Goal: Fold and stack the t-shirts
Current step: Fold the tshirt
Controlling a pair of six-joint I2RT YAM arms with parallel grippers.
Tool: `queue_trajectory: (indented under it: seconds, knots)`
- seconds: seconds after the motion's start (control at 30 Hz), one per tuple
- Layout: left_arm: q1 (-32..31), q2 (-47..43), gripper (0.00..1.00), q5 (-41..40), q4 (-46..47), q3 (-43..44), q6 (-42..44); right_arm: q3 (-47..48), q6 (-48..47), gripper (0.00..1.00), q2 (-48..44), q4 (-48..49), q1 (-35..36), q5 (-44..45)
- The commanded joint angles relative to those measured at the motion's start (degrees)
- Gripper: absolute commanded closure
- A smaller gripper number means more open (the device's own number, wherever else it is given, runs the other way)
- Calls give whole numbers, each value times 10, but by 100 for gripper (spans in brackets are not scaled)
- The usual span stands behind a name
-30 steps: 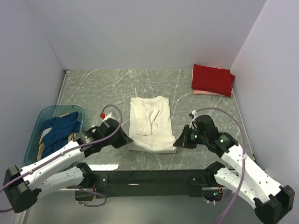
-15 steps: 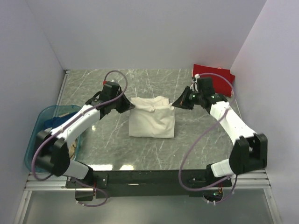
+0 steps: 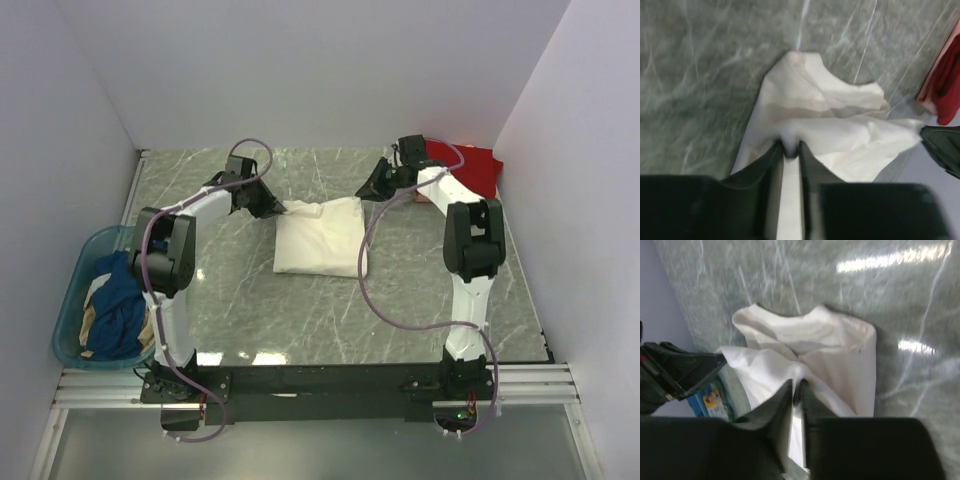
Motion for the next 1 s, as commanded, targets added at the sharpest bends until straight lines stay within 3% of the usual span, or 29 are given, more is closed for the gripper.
queue_trajectory:
  seconds: [0.0,0.1,0.17,0.27,0.4,0.53,0.63,0.97]
  knots:
    - [21,33,74,47,28,70,26,91,-9,74,35,-33,-13,16]
    - [36,44,50,69,34,85,35,97,-24,66,39,-56,-20,59]
    - [41,28,42,72,33,87,43,59,-32,62,7,-50,-23,82]
    - [39,-7,40,59,26,73,37,-17,-35,60,-60,-16,-19,112]
    - [8,-80,52,24,26,-8,16,-114,-34,60,-146,23,15,125]
    - [-47,-122,84,-1,41,-77,-2,-173,-28,60,-197,51,67,133]
    - [-94,-142,97,-22,60,-126,-17,-211,-20,60,-204,73,103,134]
    - [-159,-85,100,-83,82,-205,-26,-304,-23,61,-162,110,126,153]
